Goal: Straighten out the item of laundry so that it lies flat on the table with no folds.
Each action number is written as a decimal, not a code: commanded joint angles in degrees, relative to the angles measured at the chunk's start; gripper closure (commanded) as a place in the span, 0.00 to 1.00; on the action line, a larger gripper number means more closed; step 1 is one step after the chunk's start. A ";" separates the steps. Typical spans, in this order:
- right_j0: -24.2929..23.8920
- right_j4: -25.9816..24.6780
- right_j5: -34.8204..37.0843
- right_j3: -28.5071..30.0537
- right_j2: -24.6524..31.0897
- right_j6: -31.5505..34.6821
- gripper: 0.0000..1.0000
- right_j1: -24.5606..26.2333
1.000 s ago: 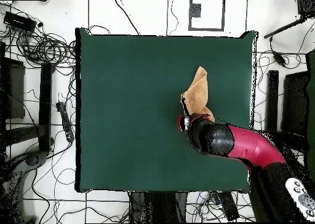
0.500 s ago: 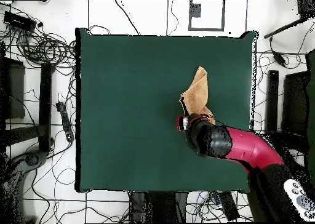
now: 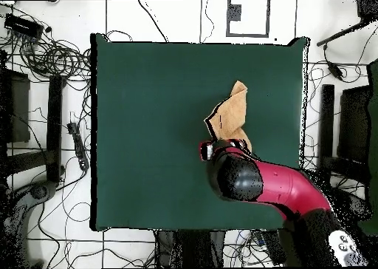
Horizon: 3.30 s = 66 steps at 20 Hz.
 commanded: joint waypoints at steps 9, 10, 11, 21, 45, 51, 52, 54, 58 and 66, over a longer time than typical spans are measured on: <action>9.56 10.33 -3.72 8.01 -1.75 17.48 1.00 -4.93; 10.08 10.58 -3.38 7.50 -2.33 17.25 1.00 -5.06; 9.94 10.75 -3.50 7.31 -2.16 16.69 1.00 -4.82; 16.04 15.33 -5.53 10.08 -6.27 20.91 1.00 -7.83; 39.43 24.65 -3.21 -0.04 -21.74 33.29 1.00 -2.89; 38.08 22.19 -4.63 -0.50 -21.30 31.22 1.00 -1.26; 38.61 21.33 -5.38 -1.52 -22.22 30.85 1.00 -0.98; 37.63 22.34 -4.19 -0.36 -20.57 30.80 1.00 -1.29; 36.73 22.31 -2.23 -0.52 -20.33 29.75 1.00 -2.19; 24.37 21.34 15.43 -7.44 -14.07 16.32 1.00 -6.00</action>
